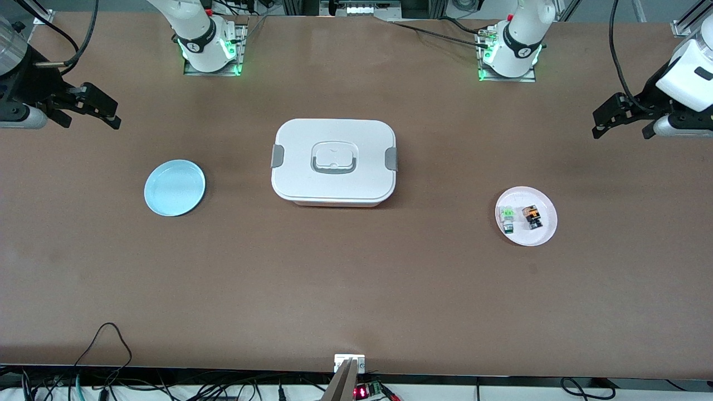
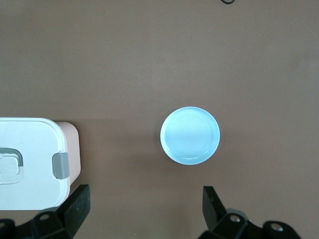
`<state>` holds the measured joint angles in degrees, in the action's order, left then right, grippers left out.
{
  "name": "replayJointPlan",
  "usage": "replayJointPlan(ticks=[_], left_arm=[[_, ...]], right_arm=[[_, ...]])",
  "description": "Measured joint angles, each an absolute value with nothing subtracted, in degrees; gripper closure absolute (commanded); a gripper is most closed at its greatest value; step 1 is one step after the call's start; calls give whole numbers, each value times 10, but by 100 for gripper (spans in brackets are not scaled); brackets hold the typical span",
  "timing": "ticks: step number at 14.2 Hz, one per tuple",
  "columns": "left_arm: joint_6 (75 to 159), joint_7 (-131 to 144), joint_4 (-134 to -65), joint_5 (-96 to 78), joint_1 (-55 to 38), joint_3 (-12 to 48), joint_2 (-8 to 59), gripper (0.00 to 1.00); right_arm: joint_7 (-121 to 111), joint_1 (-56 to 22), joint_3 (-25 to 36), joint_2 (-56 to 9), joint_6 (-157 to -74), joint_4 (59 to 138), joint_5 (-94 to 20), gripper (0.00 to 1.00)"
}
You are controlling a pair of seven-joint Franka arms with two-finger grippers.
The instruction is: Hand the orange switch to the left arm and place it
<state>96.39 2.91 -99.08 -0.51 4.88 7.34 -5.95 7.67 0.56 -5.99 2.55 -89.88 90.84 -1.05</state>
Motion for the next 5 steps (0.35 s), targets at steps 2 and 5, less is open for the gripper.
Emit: replayJointPlan(ticks=[2,5], left_arm=[[964,29,-990,-5,49,73,-59,0],[964,29,-990,-5,49,73,-59,0]], right_arm=[[77,6,-60,25,-888,904,-10,0],[77,7,-60,24,-872,904,-10,0]])
